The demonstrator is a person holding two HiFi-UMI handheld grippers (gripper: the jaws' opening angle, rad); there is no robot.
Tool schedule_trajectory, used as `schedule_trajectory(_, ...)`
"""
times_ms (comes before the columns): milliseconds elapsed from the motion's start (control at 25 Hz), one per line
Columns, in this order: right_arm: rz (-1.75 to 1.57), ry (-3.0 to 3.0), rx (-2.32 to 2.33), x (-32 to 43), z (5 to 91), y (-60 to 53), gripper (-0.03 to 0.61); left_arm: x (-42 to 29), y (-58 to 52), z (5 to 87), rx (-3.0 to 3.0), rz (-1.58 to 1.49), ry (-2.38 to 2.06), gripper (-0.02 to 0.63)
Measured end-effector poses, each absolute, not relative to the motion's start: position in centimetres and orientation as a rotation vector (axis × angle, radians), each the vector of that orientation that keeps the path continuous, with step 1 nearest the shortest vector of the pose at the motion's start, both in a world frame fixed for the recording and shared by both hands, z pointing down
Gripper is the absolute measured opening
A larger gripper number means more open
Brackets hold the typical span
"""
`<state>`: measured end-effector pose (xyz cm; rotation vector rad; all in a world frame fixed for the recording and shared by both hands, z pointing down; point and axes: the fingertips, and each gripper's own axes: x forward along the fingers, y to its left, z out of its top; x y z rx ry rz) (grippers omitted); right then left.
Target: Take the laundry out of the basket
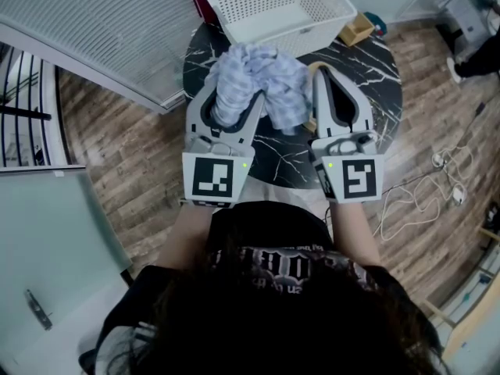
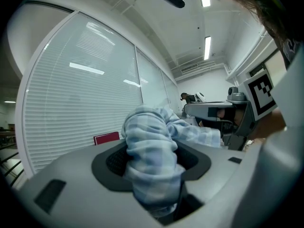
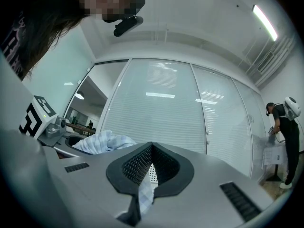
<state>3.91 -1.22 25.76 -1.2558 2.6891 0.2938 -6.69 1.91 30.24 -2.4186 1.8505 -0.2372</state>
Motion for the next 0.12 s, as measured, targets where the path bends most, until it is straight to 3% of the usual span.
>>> schedule_trajectory(120,0.291,2.694,-1.259,3.85,25.84,-1.33,0.026,-6.83,1.81,30.1,-2.421,-0.218,1.858,0.232)
